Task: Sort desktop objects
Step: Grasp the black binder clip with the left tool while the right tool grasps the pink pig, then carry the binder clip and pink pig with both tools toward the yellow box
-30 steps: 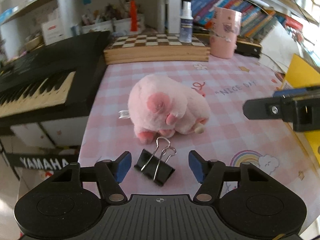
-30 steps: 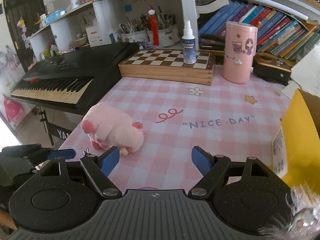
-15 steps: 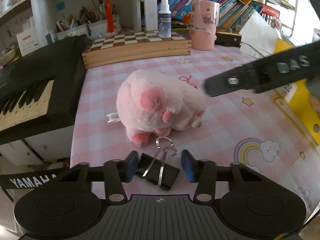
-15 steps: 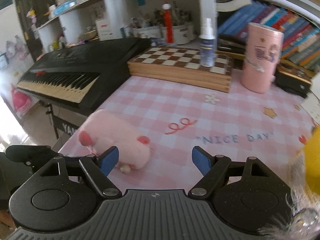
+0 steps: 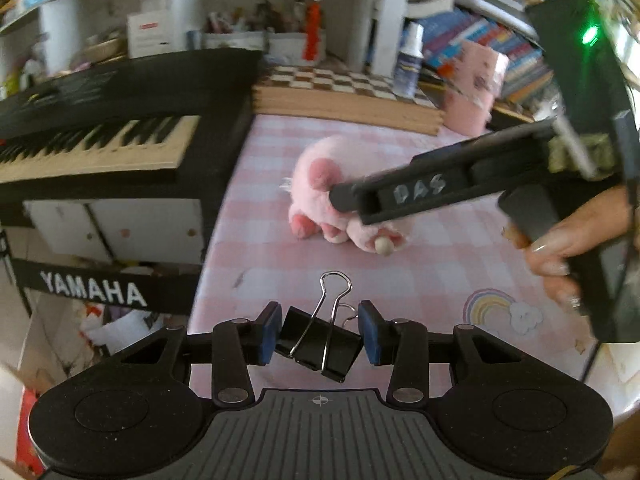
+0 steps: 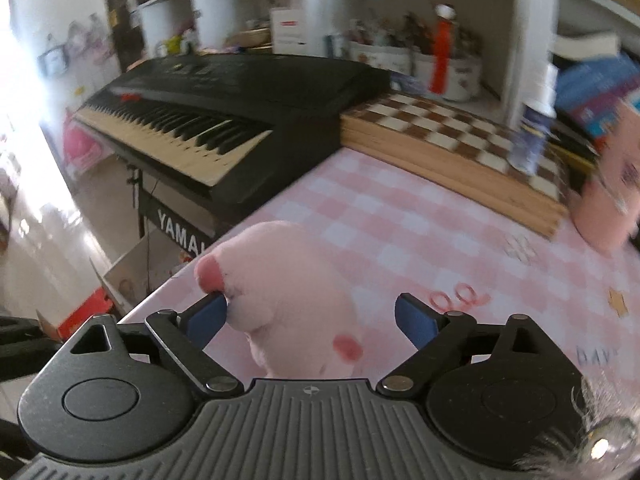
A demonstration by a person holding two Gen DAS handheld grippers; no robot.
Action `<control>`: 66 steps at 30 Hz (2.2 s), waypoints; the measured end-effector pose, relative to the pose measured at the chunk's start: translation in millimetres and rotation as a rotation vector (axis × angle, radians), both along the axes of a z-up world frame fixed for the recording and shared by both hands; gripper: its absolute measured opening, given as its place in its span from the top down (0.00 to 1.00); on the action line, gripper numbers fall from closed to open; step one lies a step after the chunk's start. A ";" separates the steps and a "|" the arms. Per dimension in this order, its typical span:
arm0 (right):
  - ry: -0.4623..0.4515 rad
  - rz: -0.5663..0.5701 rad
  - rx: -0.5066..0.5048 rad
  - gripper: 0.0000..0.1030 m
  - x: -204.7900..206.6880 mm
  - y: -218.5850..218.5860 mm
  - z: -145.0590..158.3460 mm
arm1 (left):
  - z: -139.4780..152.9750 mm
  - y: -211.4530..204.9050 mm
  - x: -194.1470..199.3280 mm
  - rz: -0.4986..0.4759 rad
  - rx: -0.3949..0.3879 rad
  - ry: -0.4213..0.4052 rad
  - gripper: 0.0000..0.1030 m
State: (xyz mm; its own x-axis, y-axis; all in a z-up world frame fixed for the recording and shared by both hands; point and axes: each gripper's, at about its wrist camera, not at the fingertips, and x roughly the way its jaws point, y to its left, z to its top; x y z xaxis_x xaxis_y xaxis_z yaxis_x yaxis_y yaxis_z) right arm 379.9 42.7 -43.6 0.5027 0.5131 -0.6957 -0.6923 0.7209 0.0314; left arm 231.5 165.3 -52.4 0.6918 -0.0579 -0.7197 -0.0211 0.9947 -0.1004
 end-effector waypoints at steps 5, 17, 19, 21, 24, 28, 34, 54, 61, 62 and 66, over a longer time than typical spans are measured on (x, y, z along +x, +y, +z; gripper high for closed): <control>-0.032 0.088 -0.071 0.10 4.9 23.6 -11.1 | 10.9 8.1 -12.6 0.053 -0.011 -0.027 0.60; -0.049 -0.029 0.008 0.39 -14.3 2.4 7.9 | 21.3 9.8 -22.4 0.072 0.000 -0.040 0.61; -0.052 -0.072 0.041 0.39 -23.7 -9.5 18.7 | 29.1 8.3 -23.9 0.062 0.010 -0.072 0.61; -0.058 -0.115 0.067 0.39 -34.0 -21.7 29.8 | 36.8 5.7 -25.6 0.057 0.020 -0.104 0.61; -0.075 -0.172 0.090 0.39 -51.3 -39.1 45.6 | 49.5 -0.7 -30.4 0.046 0.028 -0.154 0.61; -0.096 -0.228 0.118 0.39 -75.6 -60.5 62.6 | 64.2 -9.3 -39.0 0.015 0.027 -0.213 0.61; -0.075 -0.312 0.121 0.39 -117.2 -92.5 69.3 | 76.9 -16.9 -56.7 -0.016 -0.020 -0.253 0.61; 0.006 -0.595 0.050 0.39 -264.2 -155.8 44.3 | 65.1 -51.2 -151.2 -0.166 -0.072 -0.179 0.61; 0.011 -0.690 0.056 0.39 -318.3 -173.5 36.7 | 58.1 -70.5 -180.5 -0.265 -0.082 -0.163 0.61; 0.011 -0.705 0.053 0.39 -326.4 -176.5 36.3 | 57.8 -73.6 -183.4 -0.279 -0.084 -0.162 0.61; 0.006 -0.760 0.048 0.39 -344.5 -187.7 39.9 | 59.4 -84.0 -193.6 -0.332 -0.093 -0.172 0.61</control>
State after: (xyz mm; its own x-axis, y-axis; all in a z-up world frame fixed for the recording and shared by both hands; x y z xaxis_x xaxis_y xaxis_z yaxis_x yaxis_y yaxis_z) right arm 35.3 -145.1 -3.8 0.7259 0.0573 -0.6854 -0.0061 0.9970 0.0770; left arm 37.9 81.3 7.0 0.7345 -0.3590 -0.5758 0.3261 0.9309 -0.1644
